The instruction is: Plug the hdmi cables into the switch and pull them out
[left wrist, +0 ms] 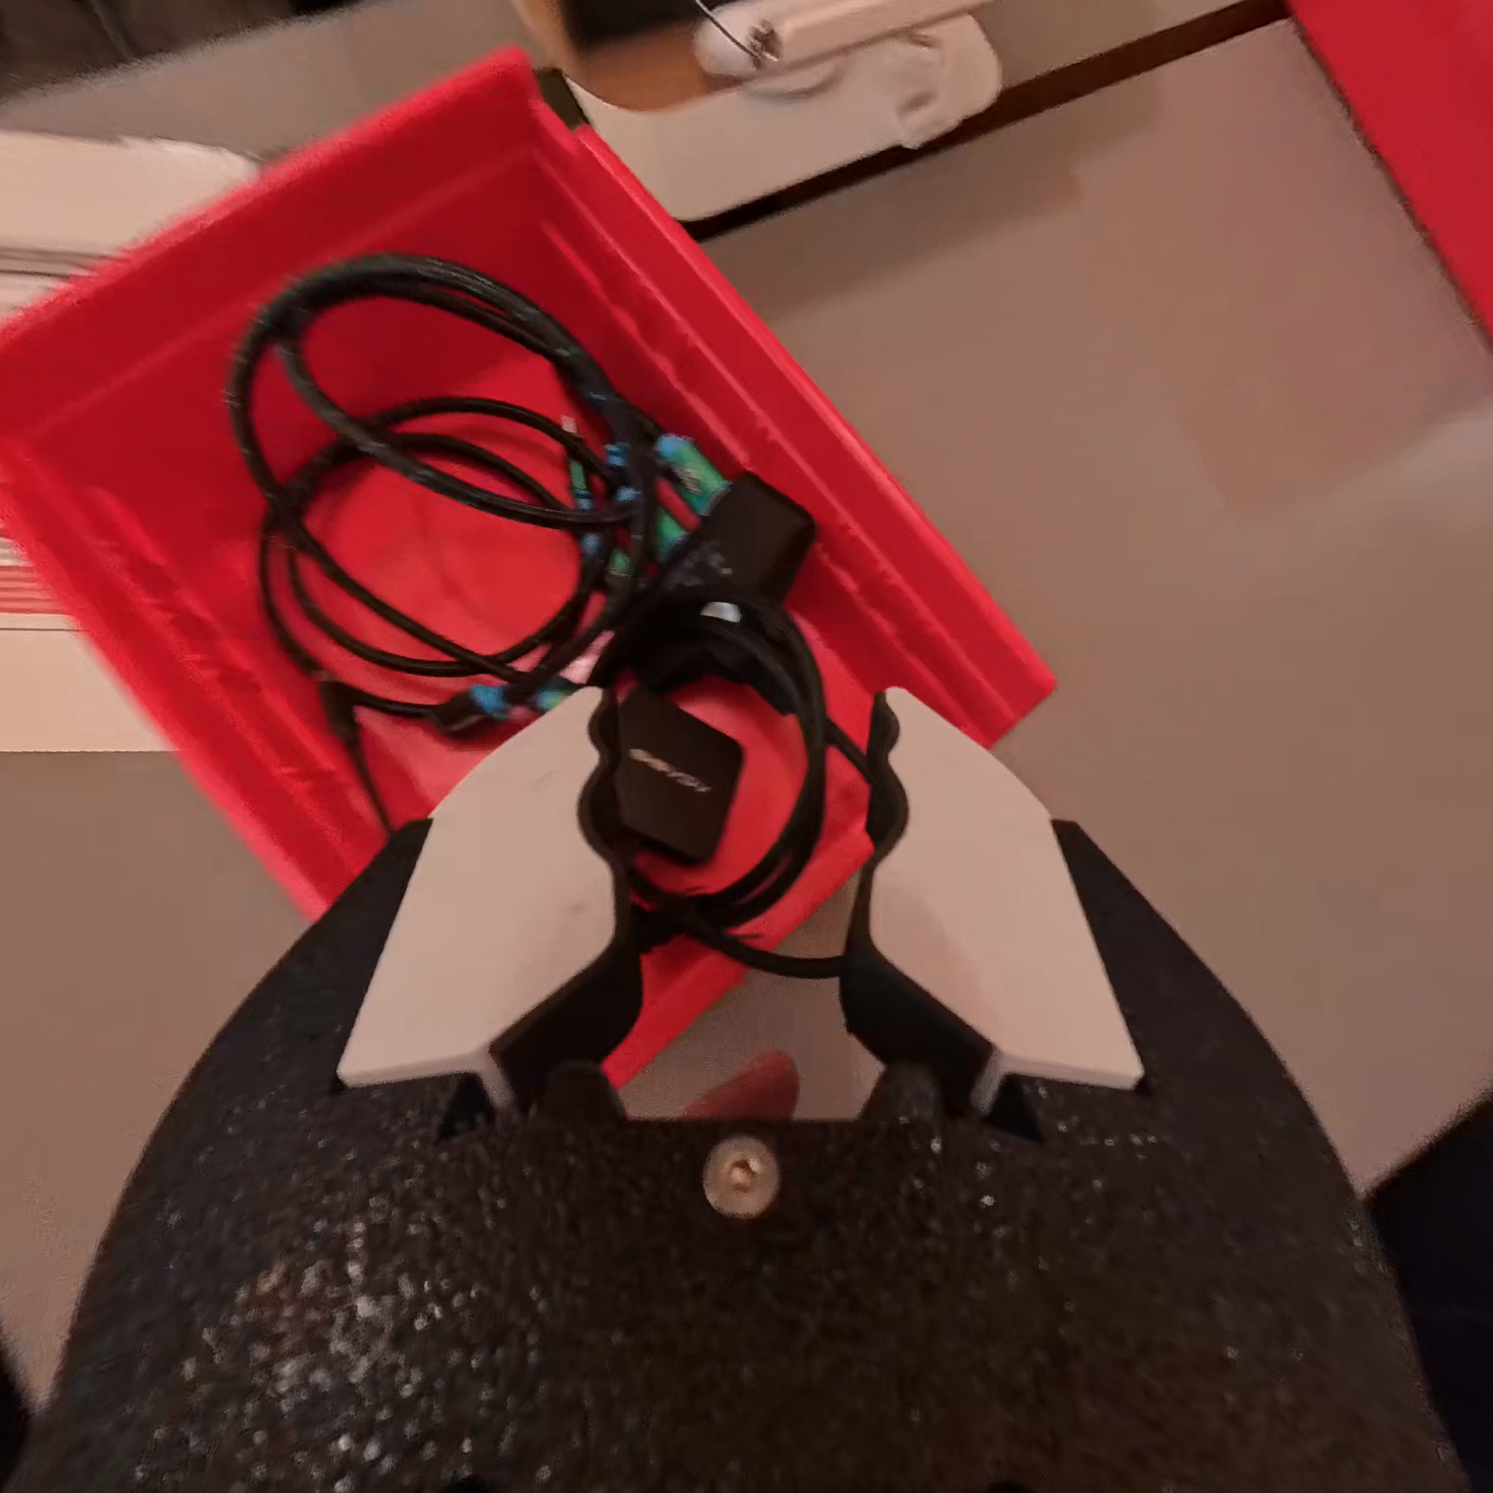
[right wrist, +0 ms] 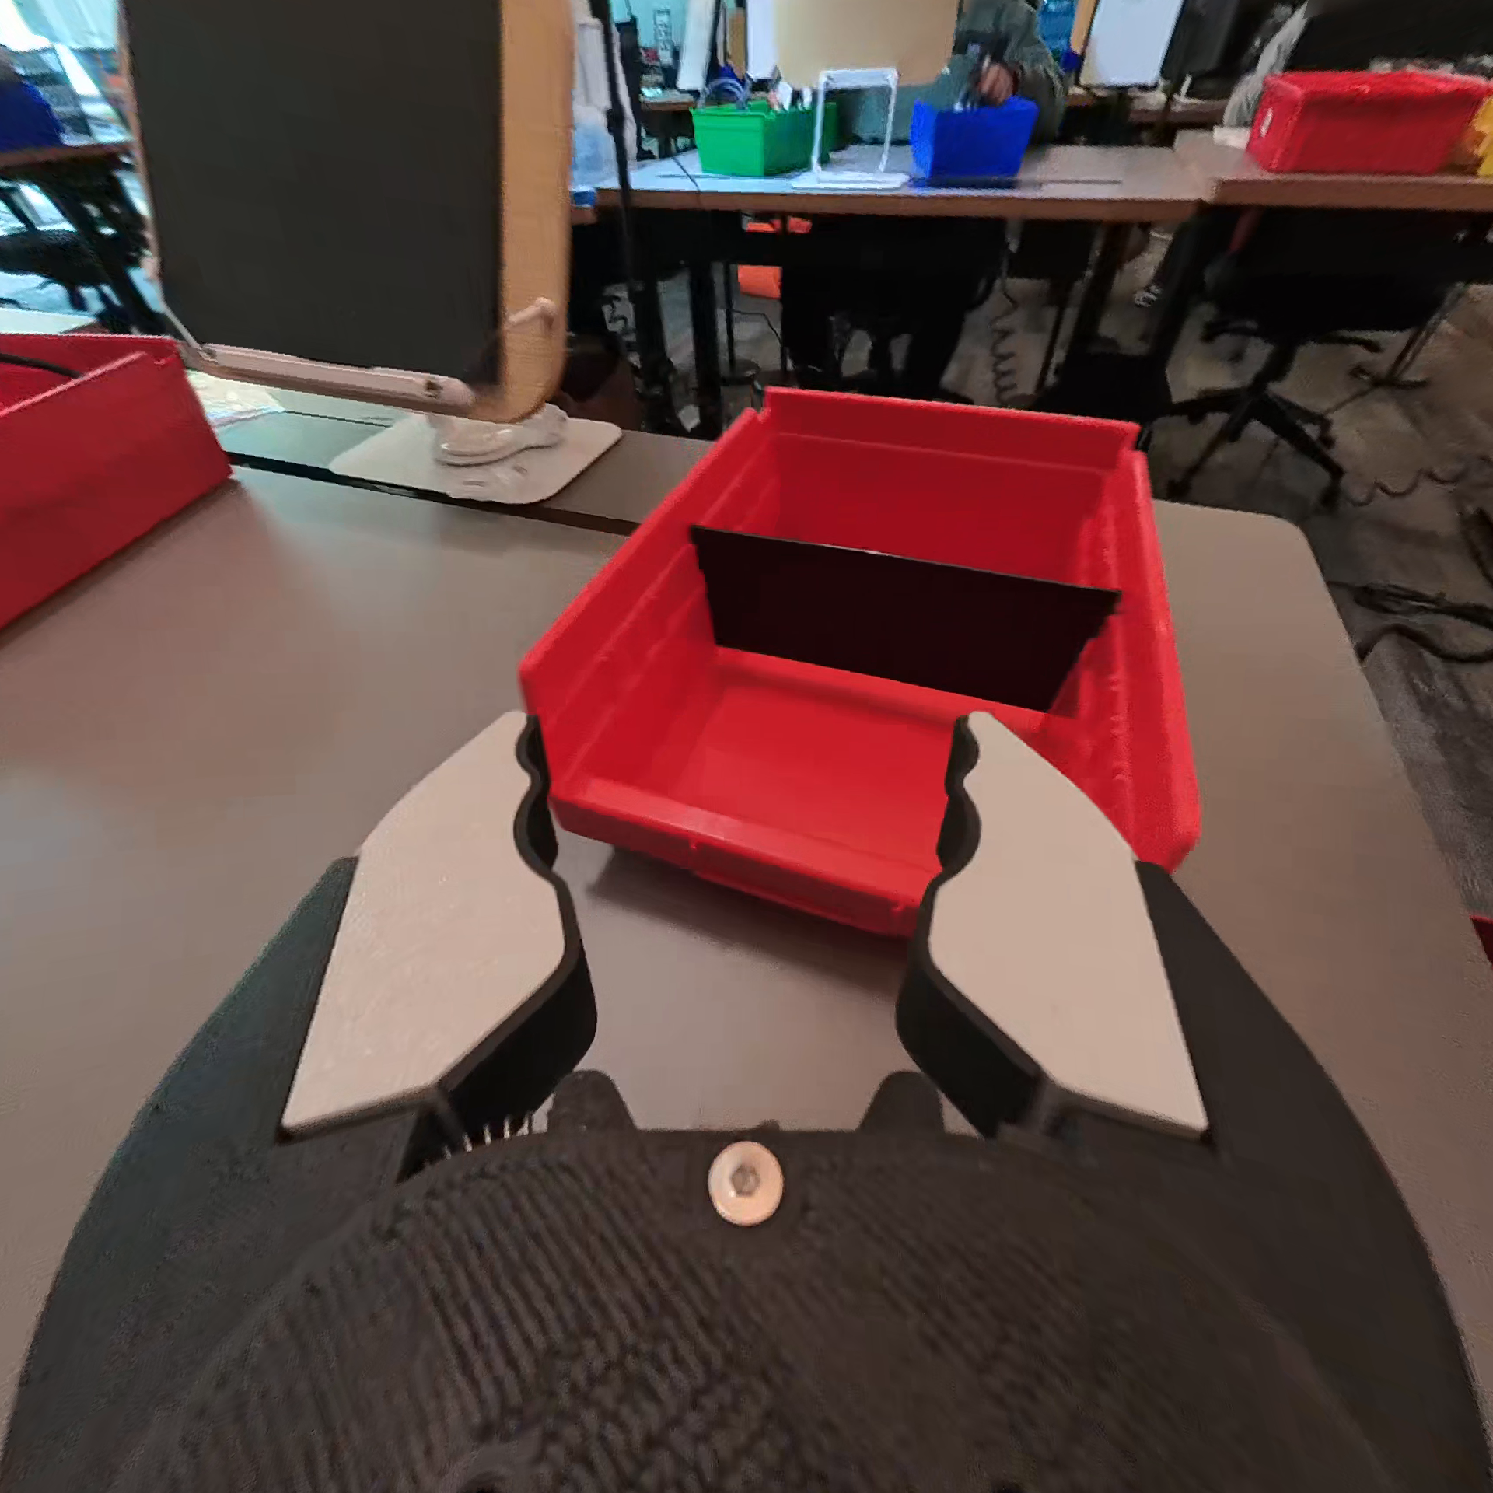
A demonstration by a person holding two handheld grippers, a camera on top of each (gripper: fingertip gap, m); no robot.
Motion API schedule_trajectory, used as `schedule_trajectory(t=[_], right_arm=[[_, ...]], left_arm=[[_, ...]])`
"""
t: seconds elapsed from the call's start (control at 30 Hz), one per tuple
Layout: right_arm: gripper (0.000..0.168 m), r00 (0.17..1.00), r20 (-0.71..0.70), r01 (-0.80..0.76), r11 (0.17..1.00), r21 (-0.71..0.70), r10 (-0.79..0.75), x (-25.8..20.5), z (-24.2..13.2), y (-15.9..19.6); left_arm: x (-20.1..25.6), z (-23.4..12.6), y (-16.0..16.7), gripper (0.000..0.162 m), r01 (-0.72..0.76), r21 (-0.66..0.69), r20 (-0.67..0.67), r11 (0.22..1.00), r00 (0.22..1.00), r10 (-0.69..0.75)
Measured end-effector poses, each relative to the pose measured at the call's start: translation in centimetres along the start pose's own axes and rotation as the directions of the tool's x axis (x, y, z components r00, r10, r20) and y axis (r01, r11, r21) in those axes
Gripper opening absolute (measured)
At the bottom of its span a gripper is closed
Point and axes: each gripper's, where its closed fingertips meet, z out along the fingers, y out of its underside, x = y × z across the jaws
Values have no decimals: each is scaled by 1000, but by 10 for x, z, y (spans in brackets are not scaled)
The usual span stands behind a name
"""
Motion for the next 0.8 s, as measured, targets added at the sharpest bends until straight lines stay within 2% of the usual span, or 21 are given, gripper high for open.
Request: schedule_trajectory(t=[0.13, 0.27, 0.4, 0.5, 0.6, 0.7, 0.77, 0.8], right_arm=[[90, 999, 27, 46, 999, 24, -46, -31, -4, 1], [86, 992, 51, 117, 993, 10, -117, -53, -3, 9], [82, 980, 56, 190, 982, 0, -190, -64, -2, 19], [79, 974, 87, 208, 978, 8, -207, -74, 2, 21], [79, 969, 118, 218, 976, 19, -219, -83, 5, 19], [78, 962, 151, 225, 974, 33, -228, -91, 7, 18], [78, 958, 161, 236, 971, 34, -238, -93, 8, 19], [78, 956, 166, 240, 970, 35, -243, -94, 8, 19]], left_arm=[[34, 22, 5, 58, 119, -64, -100, 991, 987, -125], [29, 42, 28, 57, 40, -201, 9, 979, 999, -39], [34, 57, 43, 55, 202, -291, -13, 935, 976, -215], [25, 68, 49, 58, 220, -332, 61, 917, 975, -211], [32, 79, 53, 61, 282, -393, 22, 875, 954, -298], [27, 92, 58, 60, 302, -425, 46, 853, 949, -313], [30, 101, 61, 52, 335, -442, 26, 832, 932, -361], [29, 104, 64, 35, 325, -451, 18, 831, 934, -356]])
